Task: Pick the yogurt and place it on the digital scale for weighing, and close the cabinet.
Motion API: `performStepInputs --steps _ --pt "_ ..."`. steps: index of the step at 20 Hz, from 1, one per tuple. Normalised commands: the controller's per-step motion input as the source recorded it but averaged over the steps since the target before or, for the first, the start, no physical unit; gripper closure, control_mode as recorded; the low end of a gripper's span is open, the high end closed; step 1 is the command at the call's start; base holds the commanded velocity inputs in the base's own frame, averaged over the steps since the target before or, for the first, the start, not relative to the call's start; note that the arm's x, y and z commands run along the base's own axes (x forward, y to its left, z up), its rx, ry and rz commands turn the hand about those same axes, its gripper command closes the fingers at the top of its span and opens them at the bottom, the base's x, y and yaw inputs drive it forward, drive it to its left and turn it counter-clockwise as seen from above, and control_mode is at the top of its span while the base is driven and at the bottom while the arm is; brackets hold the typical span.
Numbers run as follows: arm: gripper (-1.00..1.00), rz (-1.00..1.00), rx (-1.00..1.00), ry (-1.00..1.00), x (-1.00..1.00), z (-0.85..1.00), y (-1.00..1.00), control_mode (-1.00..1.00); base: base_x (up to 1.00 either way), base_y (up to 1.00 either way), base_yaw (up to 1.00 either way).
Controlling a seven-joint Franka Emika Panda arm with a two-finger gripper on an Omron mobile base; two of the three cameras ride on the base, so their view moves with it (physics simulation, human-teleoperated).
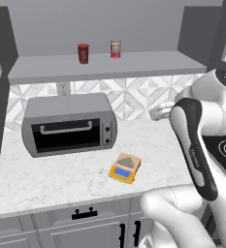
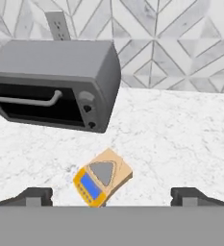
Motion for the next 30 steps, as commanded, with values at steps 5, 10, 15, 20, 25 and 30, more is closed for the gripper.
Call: performStepInputs --steps 5,10,15,20,25,30 --pt "-1.0 0.11 0.0 -0.31 -0.06 0.65 0.44 -1.0 0.0 0.0 0.0" --pt "-1.0 0.02 0.07 -0.31 0.03 0.61 0.25 -1.0 0.0 0.0 0.0" --pt "-1.0 0.04 0.08 -0.2 0.0 0.44 0.21 -1.0 0.0 0.0 0.0" --pt "-1.0 0.02 -0.09 0.04 0.08 0.54 0.29 -1.0 0.0 0.0 0.0" --pt "-1.0 0.0 -0.09 0.06 0.22 0.42 0.33 -1.0 0.0 0.0 0.0" --pt "-1.0 0.01 -0.08 0.0 0.27 0.21 0.3 -1.0 0.0 0.0 0.0"
